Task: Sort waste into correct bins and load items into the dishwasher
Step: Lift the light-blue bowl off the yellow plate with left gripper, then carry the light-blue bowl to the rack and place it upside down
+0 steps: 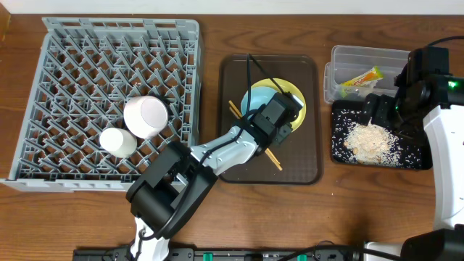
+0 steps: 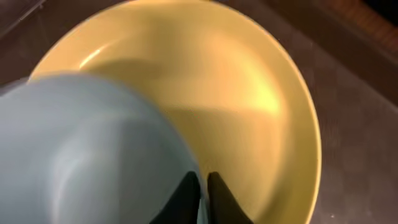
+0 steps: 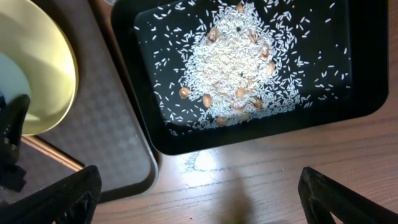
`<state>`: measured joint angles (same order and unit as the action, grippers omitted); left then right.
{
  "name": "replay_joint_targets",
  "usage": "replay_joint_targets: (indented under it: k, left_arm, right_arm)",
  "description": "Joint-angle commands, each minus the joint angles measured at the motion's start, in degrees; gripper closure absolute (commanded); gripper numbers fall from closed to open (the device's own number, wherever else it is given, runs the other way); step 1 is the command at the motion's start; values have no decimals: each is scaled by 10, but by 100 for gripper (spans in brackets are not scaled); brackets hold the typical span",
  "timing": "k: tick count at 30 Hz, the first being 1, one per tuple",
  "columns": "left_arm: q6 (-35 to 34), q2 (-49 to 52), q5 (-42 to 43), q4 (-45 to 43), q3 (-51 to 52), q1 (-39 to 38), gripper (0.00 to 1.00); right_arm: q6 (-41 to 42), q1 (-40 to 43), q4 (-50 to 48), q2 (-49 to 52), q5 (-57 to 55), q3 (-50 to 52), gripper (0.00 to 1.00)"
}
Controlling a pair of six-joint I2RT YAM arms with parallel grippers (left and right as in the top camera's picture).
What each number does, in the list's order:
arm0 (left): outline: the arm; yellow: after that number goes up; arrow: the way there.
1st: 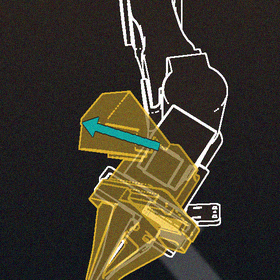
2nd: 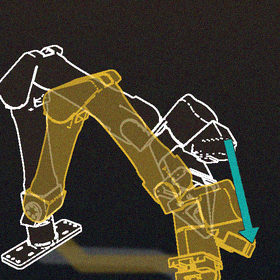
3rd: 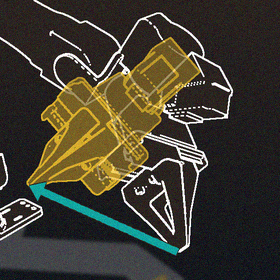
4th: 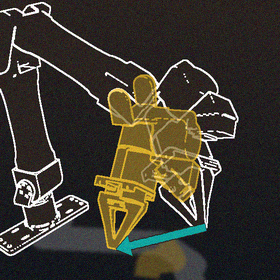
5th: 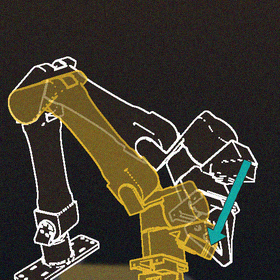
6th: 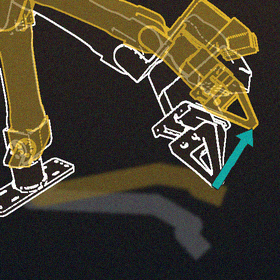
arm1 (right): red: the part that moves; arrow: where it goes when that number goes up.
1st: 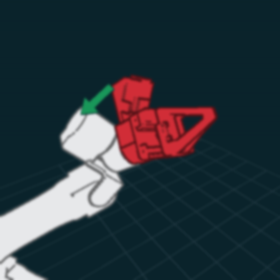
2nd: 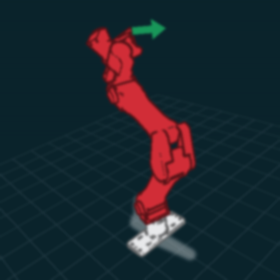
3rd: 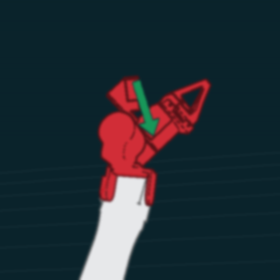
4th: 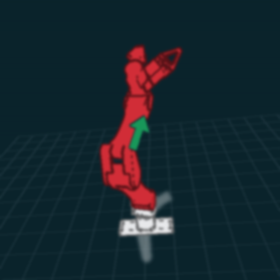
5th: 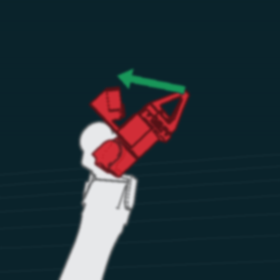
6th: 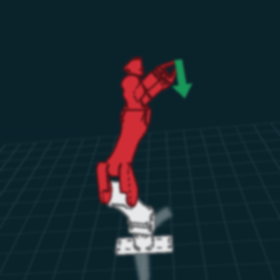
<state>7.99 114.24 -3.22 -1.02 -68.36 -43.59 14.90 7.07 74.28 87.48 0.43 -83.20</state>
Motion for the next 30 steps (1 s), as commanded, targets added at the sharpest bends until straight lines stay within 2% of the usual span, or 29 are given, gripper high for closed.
replay_joint_targets:
  k: [1, 6, 17, 24, 25, 30]
  left_arm:
    - [3, -17, -3, -1, -10, 1, 92]
    - [-13, -35, -3, 8, -10, 1, 92]
    - [-25, -152, 3, 37, -10, 33, 92]
    - [-73, -203, 136, 42, -10, 140, 93]
    - [-97, -207, 198, 42, -10, 182, 92]
    - [-144, -206, 352, 41, -10, 284, 92]
  right_arm:
    - [7, 4, -1, -6, -2, -3, 1]
    - [7, 4, -1, -6, -2, -3, 1]
    - [7, 4, -1, -6, -2, -3, 1]
    - [7, 4, -1, -6, -2, -3, 1]
    - [7, 4, -1, -6, -2, -3, 1]
    - [7, 4, -1, -6, -2, -3, 1]
